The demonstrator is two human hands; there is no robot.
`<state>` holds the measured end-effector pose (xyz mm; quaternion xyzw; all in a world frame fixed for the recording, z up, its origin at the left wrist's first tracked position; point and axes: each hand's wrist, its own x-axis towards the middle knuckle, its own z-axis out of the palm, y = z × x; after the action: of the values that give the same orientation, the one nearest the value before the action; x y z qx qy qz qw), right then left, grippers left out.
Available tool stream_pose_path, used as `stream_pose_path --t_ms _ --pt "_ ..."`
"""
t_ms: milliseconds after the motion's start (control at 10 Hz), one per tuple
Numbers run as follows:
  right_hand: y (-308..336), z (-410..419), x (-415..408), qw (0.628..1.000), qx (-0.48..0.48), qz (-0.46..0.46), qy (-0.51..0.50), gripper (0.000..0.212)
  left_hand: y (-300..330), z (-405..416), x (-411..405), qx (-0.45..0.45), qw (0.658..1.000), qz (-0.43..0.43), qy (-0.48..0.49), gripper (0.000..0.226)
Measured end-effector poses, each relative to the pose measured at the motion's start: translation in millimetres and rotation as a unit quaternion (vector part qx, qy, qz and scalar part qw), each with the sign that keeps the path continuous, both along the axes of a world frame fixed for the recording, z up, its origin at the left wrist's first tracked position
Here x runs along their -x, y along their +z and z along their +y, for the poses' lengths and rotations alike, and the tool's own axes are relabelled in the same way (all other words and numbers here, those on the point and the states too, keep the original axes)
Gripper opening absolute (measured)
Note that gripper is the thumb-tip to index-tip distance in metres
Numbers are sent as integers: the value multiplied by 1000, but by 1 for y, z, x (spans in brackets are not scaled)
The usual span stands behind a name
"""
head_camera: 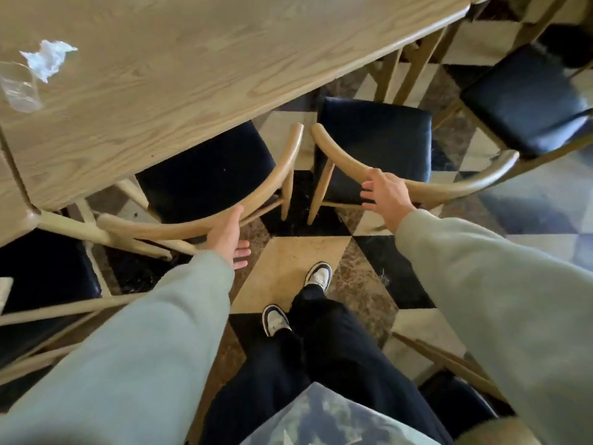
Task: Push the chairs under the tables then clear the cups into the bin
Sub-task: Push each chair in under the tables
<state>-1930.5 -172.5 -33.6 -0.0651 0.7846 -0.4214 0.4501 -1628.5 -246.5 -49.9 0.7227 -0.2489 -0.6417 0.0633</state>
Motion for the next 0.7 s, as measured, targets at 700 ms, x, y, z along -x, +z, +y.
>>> stream_pose_path --t_ms 700 --pt "-22 111 241 982 -72 53 -164 45 11 -29 271 46 996 15 -81 82"
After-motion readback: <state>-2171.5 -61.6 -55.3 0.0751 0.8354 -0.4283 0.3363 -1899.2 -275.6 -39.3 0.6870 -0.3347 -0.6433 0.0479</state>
